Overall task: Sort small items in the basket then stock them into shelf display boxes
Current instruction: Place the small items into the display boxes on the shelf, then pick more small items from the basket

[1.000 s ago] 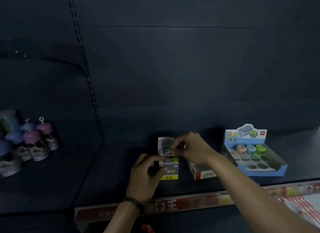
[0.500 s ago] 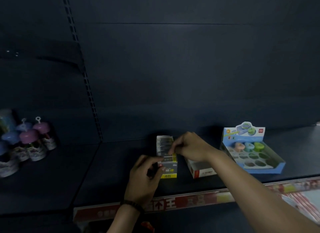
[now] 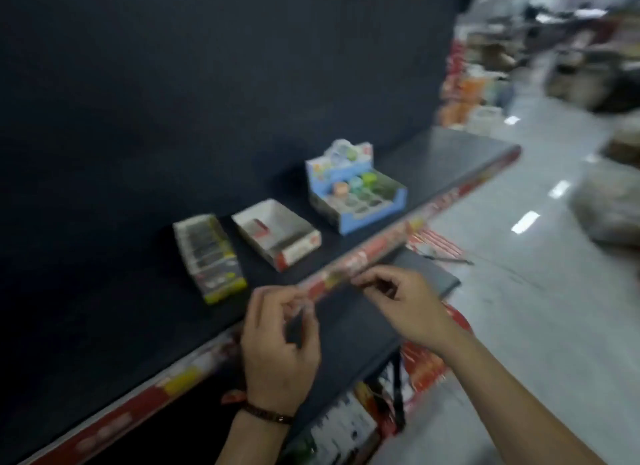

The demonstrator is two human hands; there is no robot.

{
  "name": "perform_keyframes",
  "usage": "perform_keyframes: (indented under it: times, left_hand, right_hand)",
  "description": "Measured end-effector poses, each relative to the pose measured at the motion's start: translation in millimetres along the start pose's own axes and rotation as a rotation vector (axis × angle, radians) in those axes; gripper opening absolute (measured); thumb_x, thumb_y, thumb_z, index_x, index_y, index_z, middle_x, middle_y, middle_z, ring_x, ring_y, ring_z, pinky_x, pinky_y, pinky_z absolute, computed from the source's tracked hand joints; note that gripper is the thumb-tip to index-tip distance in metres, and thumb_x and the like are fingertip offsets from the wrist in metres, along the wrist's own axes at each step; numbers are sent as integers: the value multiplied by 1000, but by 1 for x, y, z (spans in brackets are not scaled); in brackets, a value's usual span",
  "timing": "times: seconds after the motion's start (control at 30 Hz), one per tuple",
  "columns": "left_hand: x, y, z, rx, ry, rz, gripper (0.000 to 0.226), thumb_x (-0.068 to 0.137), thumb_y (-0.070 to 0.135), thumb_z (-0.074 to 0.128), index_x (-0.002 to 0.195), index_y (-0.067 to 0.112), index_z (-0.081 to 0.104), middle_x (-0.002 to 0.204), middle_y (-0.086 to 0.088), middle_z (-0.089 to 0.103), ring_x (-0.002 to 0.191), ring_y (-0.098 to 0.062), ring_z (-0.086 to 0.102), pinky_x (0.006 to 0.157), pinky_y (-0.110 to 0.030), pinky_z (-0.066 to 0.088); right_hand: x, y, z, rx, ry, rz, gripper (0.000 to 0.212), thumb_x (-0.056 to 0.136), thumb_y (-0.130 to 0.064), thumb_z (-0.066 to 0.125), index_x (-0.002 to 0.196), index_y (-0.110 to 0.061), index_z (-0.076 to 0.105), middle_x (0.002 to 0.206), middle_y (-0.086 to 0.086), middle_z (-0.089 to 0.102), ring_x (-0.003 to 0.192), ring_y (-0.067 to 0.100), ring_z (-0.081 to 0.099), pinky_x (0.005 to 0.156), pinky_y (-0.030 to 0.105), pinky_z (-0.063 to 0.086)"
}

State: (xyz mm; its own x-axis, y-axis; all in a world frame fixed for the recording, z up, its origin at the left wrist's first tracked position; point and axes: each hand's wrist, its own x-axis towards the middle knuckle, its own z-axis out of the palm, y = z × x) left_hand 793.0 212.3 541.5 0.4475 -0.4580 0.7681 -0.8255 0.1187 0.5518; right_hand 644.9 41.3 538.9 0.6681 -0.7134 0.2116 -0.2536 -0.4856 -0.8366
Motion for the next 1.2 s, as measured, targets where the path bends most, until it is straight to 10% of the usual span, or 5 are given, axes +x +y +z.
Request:
perform_keyframes:
  times: [0.23, 0.4, 0.73, 1.0, 1.2]
  left_hand:
    - [-156, 80, 130, -176, -1159, 58, 21, 97, 34, 62, 117, 40, 57, 123, 19, 48, 105, -9, 58, 92, -36, 54]
    - [-242, 132, 179, -125, -1683, 134, 15, 102, 37, 58, 117, 37, 60, 123, 16, 51, 110, -10, 58, 98, -35, 52]
    - [-385, 255, 342, 6, -1962, 278, 5, 104, 41, 56, 108, 43, 59, 109, 22, 52, 92, 3, 52, 76, -8, 39]
    - [-528, 295, 502, 37, -2070, 248, 13, 100, 31, 63, 112, 37, 64, 113, 16, 57, 99, 2, 54, 88, -17, 46]
    - [-640, 258, 626, 116, -1993, 376, 21, 99, 32, 65, 120, 34, 61, 127, 11, 52, 127, -16, 42, 110, -35, 45]
  right_hand:
    - [-254, 127, -55, -95, 272, 653, 27, 96, -7, 70, 100, -31, 80, 91, -19, 77, 82, -3, 71, 78, 20, 52]
    - [-425, 172, -97, -48, 518, 1029, 16, 98, -23, 72, 98, -37, 78, 94, -18, 76, 84, 4, 72, 74, 25, 56]
    - [-621, 297, -198, 94, 683, 1344, 12, 97, -25, 69, 104, -34, 74, 103, -9, 75, 89, 12, 72, 80, 31, 58]
    - [-694, 475, -250, 137, 605, 1470, 14, 102, -27, 61, 111, -25, 72, 110, -5, 73, 96, 12, 69, 69, 18, 50]
    - [-699, 621, -230, 183, 444, 1536, 12, 102, -26, 63, 111, -21, 68, 111, -1, 72, 98, 20, 72, 86, 39, 64]
